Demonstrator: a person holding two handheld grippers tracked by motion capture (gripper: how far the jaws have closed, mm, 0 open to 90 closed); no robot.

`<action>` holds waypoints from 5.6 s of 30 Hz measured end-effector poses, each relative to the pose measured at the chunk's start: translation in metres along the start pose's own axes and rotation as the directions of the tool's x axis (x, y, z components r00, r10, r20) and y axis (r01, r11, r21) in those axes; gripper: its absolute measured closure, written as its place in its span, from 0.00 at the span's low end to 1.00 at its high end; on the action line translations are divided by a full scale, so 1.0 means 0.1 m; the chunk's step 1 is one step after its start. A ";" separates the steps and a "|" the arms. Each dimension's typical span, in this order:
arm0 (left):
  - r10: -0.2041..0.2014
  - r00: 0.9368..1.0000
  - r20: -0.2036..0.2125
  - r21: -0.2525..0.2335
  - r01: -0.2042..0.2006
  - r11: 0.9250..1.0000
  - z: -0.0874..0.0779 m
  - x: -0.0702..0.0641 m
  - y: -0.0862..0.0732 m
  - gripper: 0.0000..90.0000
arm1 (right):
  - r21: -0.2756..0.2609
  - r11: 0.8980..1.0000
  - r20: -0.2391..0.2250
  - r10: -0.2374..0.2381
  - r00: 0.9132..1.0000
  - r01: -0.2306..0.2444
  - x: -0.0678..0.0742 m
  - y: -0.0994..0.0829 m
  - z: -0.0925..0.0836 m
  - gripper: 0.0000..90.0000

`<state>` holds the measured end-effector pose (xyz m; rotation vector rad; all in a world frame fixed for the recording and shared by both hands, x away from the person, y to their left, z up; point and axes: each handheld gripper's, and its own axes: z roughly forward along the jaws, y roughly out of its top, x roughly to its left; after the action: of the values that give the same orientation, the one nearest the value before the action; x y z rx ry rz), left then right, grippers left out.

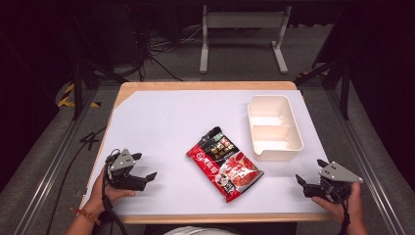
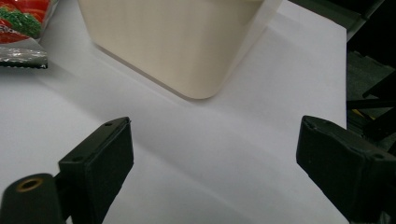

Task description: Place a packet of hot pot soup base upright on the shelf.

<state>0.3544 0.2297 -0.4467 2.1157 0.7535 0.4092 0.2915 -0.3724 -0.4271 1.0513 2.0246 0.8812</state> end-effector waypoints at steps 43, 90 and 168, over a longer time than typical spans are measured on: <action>0.045 0.979 0.201 0.037 -0.054 0.998 0.71 -0.03 0.74 0.16 | 0.050 0.993 -0.013 -0.102 0.995 0.103 0.20 0.04 0.08 0.15; -0.044 0.905 0.422 0.206 -0.048 0.977 1.62 -0.12 1.28 0.49 | 0.099 0.988 -0.054 -0.113 0.992 0.118 0.22 0.00 0.17 0.15; 0.104 0.941 0.321 -0.298 -0.003 0.955 0.67 -0.53 2.70 0.98 | 0.048 0.993 -0.039 -0.105 0.994 0.107 0.19 0.03 0.09 0.15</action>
<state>0.4491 0.0268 -0.2723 1.8606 0.4089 0.1692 0.2912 -0.3527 -0.4348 0.9516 2.1222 0.8034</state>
